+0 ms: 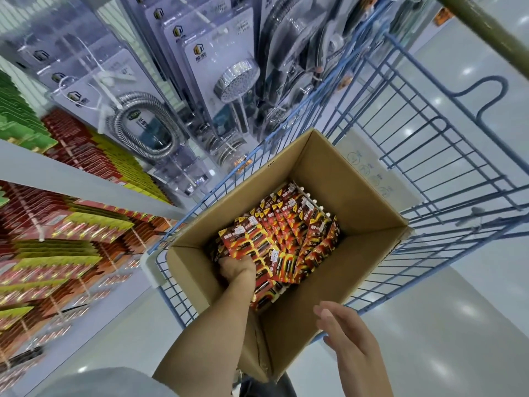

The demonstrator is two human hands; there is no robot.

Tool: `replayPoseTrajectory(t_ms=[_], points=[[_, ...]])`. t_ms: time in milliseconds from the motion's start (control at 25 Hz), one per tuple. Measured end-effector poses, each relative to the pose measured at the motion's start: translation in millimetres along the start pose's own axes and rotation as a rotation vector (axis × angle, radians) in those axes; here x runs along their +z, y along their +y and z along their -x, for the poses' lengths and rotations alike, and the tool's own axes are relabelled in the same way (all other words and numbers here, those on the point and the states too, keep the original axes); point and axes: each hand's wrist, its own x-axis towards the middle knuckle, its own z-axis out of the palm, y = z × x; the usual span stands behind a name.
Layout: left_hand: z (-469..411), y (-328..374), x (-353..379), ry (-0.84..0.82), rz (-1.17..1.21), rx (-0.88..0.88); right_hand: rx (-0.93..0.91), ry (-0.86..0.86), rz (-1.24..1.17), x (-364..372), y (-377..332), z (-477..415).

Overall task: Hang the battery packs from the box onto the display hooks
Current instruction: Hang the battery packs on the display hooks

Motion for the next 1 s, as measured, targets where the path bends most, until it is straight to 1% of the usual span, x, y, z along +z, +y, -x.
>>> replayPoseTrajectory(t_ms=[80,160,240,320,400,440,520,600,760,880,960,1000], points=[[8.2,10.0,-12.1,-0.066,-0.002,0.025,-0.021,-0.014,0.013,-1.0,-6.2,0.1],[22.7,23.2,-39.3,-0.155,-0.026,0.042,-0.082,-0.028,0.007,-0.2,-17.4,-1.8],[46.5,33.7,-80.7,-0.304,0.025,0.04,-0.136,-0.045,0.015,6.8,-29.7,-11.4],[77.4,42.6,-129.0,-0.488,0.095,0.08,-0.149,-0.081,0.076,22.5,-37.4,-33.5],[105.1,51.6,-171.9,-0.662,0.158,0.159,-0.13,-0.143,0.173,47.7,-38.6,-65.0],[111.6,54.5,-188.6,-0.689,0.164,0.22,-0.121,-0.176,0.225,63.8,-34.8,-82.7],[113.8,57.0,-214.5,-0.674,0.185,0.31,-0.109,-0.23,0.39,97.8,-22.7,-114.7],[105.3,56.2,-235.7,-0.637,0.236,0.316,-0.101,-0.264,0.574,129.5,-4.1,-144.5],[85.7,55.6,-271.4,-0.586,0.3,0.316,-0.135,-0.295,0.839,173.9,31.2,-184.6],[78.1,54.0,-284.5,-0.593,0.304,0.324,-0.207,-0.195,1.037,190.3,46.6,-191.1],[74.1,54.6,-288.0,-0.603,0.299,0.331,-0.283,-0.127,1.077,196.2,53.6,-188.8],[71.4,55.3,-288.5,-0.608,0.307,0.327,-0.308,-0.104,1.055,195.9,55.6,-187.2]])
